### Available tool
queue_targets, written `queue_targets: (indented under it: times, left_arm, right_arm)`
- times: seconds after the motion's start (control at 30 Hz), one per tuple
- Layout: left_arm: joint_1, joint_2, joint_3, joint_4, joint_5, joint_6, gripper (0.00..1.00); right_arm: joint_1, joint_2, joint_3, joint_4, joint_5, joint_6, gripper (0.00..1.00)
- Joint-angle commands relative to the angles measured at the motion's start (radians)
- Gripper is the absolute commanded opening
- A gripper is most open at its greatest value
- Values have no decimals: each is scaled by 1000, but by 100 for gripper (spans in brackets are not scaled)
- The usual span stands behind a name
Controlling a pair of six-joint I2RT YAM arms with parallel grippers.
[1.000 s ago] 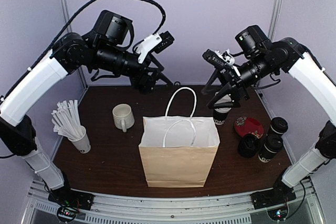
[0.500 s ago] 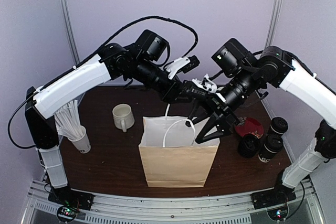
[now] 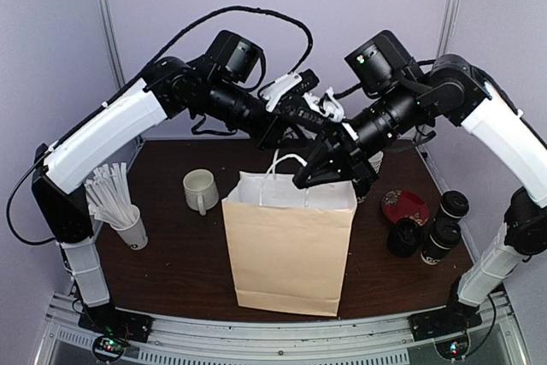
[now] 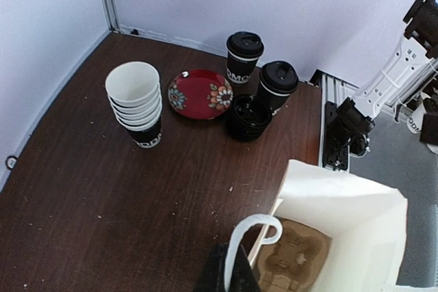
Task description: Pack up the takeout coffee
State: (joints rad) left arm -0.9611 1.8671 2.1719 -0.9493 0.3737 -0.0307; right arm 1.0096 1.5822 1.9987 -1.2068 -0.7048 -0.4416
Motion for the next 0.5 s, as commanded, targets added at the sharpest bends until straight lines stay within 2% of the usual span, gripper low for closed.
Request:
queue_targets:
  times: [0.0,0.23,0.37,0.47]
  left_arm:
    - [5,-99,102,3,-82,20,0]
    - [4,-122,170,5,-166,75,0]
    - [4,-131,139,6,-199,92,0]
    - [4,-135,92,10,-234,101,0]
  right_arm:
    - [-2,-11,142,-7,83,-38,0]
    - [-17,20,273,-34,143,-101,0]
    - [-30,23,253,-27,131,-103,0]
    - [-42,13,172,3,118,-95,0]
